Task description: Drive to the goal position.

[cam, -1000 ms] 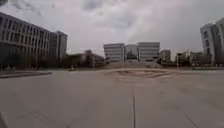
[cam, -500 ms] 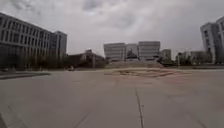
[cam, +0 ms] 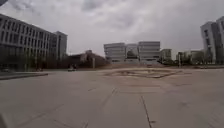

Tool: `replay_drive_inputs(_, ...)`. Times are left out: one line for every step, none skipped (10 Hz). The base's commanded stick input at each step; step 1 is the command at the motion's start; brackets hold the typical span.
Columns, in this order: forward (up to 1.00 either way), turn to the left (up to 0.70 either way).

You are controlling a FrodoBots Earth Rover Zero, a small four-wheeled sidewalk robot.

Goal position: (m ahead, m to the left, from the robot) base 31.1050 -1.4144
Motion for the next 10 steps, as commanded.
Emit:
replay_drive_inputs(0.7, -0.01)
replay_drive_inputs(0.7, -0.01)
replay_drive_inputs(0.7, -0.01)
replay_drive_inputs(0.7, -0.01)
replay_drive_inputs(0.7, -0.01)
replay_drive_inputs(0.7, -0.01)
replay_drive_inputs(0.7, -0.01)
replay_drive_inputs(0.7, -0.01)
replay_drive_inputs(0.7, -0.01)
replay_drive_inputs(0.7, -0.01)
